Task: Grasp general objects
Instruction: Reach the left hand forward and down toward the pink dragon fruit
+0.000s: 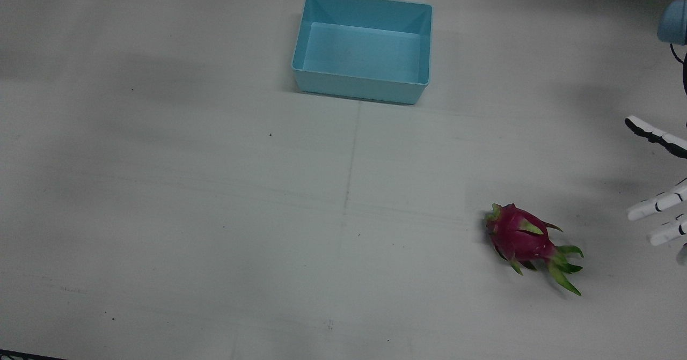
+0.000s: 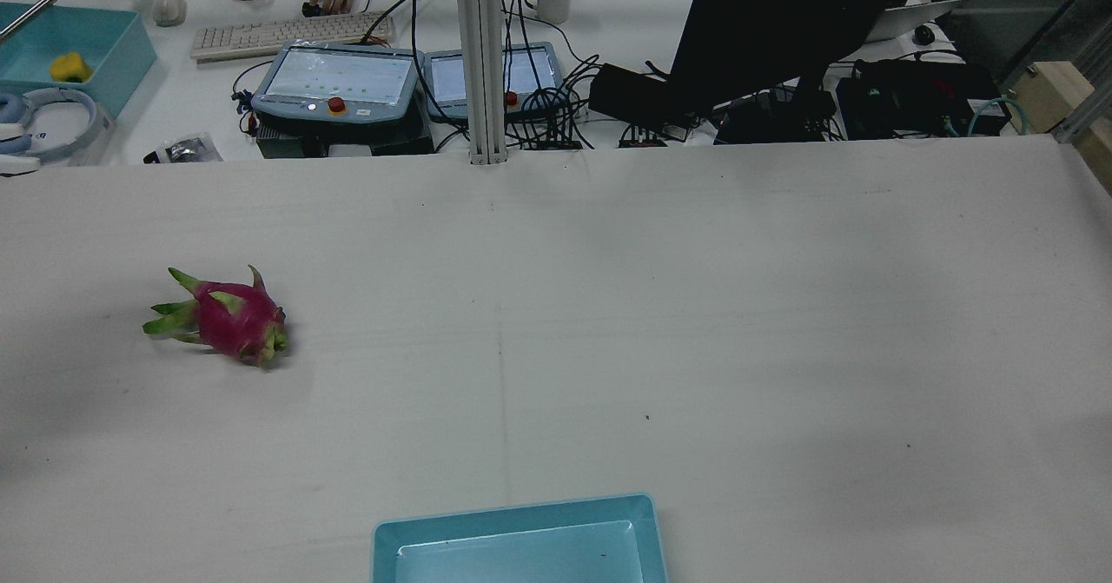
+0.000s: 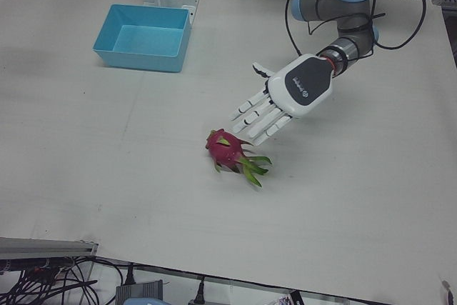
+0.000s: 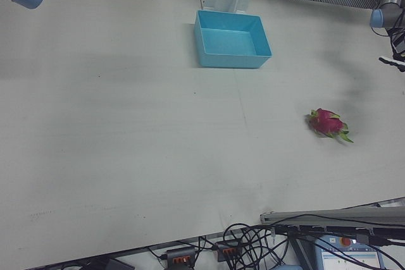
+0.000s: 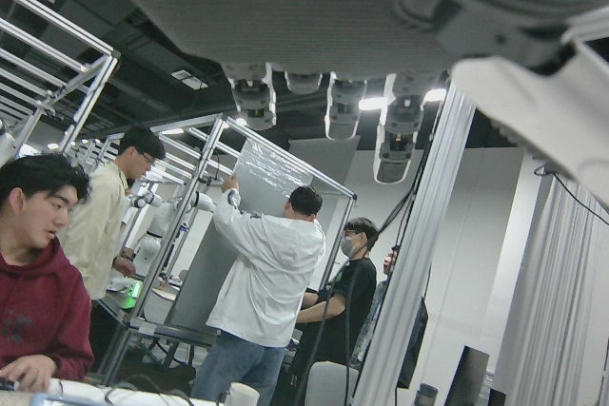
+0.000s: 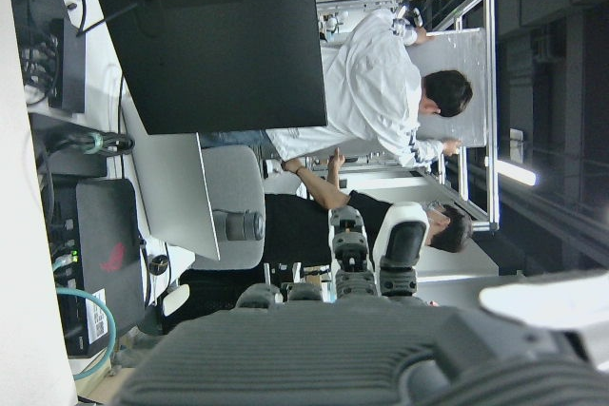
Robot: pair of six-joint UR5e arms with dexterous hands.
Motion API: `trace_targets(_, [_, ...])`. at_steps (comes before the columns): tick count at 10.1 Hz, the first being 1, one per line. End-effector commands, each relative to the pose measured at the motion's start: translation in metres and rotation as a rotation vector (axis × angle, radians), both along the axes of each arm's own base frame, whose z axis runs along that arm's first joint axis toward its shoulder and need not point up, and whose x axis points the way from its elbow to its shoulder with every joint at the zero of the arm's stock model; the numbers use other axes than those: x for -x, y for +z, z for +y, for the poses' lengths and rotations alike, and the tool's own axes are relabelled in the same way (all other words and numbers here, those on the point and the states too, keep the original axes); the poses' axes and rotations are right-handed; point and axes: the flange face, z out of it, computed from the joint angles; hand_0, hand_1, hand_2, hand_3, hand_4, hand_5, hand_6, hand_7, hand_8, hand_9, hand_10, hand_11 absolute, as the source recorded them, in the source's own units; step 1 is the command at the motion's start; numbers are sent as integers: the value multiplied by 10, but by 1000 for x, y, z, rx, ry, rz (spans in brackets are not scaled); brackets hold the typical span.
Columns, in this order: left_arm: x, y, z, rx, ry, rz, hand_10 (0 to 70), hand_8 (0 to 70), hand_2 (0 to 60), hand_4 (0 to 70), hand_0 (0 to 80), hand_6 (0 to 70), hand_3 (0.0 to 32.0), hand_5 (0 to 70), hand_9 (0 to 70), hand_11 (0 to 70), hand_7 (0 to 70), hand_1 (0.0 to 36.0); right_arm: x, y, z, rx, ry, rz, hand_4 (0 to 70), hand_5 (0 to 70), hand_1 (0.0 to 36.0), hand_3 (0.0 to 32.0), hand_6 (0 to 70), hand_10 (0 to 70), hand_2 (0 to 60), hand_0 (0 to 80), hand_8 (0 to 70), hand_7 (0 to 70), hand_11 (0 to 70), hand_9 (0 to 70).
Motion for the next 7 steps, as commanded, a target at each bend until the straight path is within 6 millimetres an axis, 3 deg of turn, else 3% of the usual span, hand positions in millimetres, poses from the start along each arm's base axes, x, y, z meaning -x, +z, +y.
trace_targets(1, [-40, -29, -16, 34, 4, 13, 42, 42, 0, 180, 454, 63, 0, 160, 27, 62, 205, 5, 0, -1, 0, -2, 0, 0, 0, 0, 0, 0, 0, 0, 0, 0, 0, 0, 0, 0])
trace_targets(2, [-63, -28, -10, 38, 14, 1, 37, 41, 0, 144, 455, 46, 0, 143, 24, 55, 193, 8, 0, -1, 0, -2, 0, 0, 0, 0, 0, 0, 0, 0, 0, 0, 0, 0, 0, 0])
trace_targets(4, [-90, -28, 0, 3, -6, -44, 29, 41, 0, 166, 458, 63, 0, 145, 30, 43, 223, 19, 0, 0, 0, -1, 0, 0, 0, 0, 0, 0, 0, 0, 0, 0, 0, 0, 0, 0])
trace_targets(5, [-92, -23, -2, 16, -16, -44, 22, 30, 0, 159, 465, 63, 0, 146, 31, 36, 229, 38, 0, 0, 0, -1, 0, 0, 0, 0, 0, 0, 0, 0, 0, 0, 0, 0, 0, 0])
trace_targets(6, [-99, -12, -6, 38, -24, -55, 54, 39, 0, 146, 471, 70, 0, 159, 42, 84, 283, 53, 0, 0, 0, -1, 0, 0, 0, 0, 0, 0, 0, 0, 0, 0, 0, 0, 0, 0])
trace_targets(7, [-111, -6, -21, 79, -32, -85, 65, 53, 0, 160, 469, 69, 0, 151, 42, 99, 280, 44, 0, -1, 0, -2, 0, 0, 0, 0, 0, 0, 0, 0, 0, 0, 0, 0, 0, 0])
